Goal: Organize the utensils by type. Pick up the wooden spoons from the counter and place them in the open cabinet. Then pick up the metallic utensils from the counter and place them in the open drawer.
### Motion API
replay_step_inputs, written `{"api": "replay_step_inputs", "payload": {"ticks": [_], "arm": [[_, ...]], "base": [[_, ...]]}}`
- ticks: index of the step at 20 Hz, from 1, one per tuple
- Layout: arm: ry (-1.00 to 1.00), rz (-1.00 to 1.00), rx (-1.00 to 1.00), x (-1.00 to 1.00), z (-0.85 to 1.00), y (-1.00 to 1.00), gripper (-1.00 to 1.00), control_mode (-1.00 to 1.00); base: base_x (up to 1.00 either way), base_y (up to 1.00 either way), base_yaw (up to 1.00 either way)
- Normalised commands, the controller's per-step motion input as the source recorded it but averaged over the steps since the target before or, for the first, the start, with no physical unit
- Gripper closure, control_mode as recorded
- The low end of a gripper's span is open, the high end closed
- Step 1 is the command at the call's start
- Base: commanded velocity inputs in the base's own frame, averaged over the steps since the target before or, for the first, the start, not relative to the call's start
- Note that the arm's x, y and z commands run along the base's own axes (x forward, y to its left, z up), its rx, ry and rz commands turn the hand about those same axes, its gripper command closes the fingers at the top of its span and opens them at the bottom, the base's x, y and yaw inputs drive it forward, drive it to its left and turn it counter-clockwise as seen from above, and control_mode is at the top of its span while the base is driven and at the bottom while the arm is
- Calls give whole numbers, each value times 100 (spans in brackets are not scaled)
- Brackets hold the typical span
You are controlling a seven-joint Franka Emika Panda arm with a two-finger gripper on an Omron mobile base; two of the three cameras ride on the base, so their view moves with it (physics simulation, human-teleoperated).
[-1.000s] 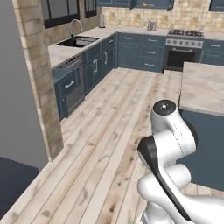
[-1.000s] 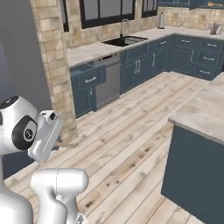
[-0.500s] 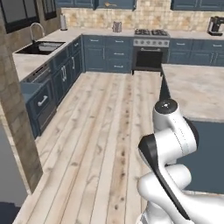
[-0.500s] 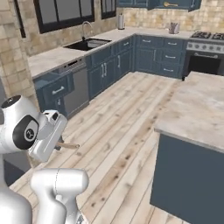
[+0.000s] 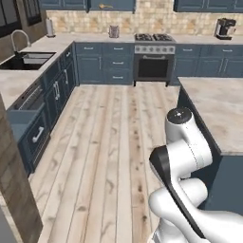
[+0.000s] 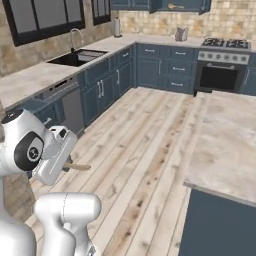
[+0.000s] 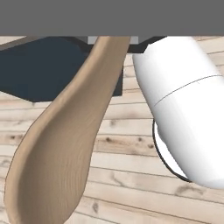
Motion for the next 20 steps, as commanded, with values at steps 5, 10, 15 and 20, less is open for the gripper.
{"api": "replay_step_inputs", "payload": {"ticks": [5,10,15,20], "arm": [[0,0,0,0,0,0,100,100],[0,0,0,0,0,0,100,100],[0,0,0,0,0,0,100,100],[0,0,0,0,0,0,100,100]], "base": [[97,24,-25],[100,19,-21],[100,21,-19],[100,21,-19]]}}
